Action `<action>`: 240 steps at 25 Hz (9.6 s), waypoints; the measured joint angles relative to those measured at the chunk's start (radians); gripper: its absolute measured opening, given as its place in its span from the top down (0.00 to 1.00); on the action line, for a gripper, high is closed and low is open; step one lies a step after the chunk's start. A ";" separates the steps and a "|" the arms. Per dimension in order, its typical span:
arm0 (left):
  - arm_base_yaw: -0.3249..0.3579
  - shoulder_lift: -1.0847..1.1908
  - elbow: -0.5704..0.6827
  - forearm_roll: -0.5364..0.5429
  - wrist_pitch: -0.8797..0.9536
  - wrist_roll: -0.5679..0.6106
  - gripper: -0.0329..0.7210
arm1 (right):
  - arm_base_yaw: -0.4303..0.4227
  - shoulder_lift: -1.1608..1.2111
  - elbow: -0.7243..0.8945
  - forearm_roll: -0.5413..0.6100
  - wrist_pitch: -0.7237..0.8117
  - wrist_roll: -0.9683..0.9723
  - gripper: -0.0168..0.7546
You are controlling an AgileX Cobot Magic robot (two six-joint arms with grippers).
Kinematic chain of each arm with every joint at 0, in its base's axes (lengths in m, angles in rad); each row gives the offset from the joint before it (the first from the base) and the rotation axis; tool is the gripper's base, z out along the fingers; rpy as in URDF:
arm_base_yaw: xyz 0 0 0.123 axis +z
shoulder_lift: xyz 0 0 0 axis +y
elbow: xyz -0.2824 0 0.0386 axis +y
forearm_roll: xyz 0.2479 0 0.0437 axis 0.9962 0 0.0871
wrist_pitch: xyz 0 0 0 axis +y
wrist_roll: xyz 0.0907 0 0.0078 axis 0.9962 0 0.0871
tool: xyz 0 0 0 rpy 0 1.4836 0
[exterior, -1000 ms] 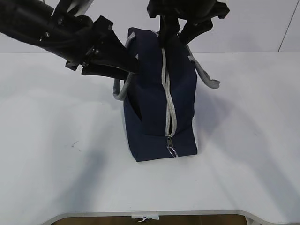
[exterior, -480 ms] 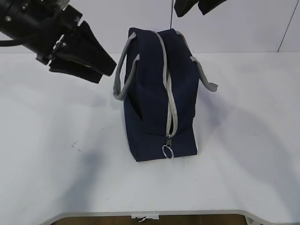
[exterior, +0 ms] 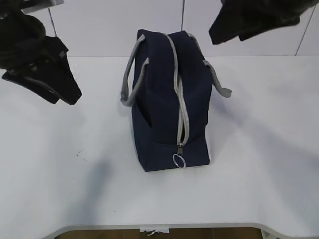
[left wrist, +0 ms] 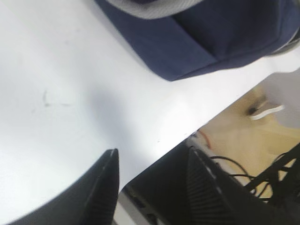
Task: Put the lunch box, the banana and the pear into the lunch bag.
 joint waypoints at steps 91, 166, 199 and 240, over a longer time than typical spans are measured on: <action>-0.043 -0.064 0.000 0.057 0.014 -0.049 0.54 | 0.297 0.347 1.074 -0.069 -1.898 0.114 0.46; -0.043 -0.064 0.000 0.055 0.014 -0.049 0.55 | 0.297 -0.110 0.791 -0.126 -1.172 0.242 0.98; -0.043 -0.024 0.000 -0.064 -0.202 0.224 0.55 | 0.293 0.045 0.341 -0.089 -0.895 0.205 0.98; -0.043 0.002 0.000 -0.066 -0.062 0.445 0.97 | 0.182 0.049 0.270 -0.014 -0.857 0.205 0.98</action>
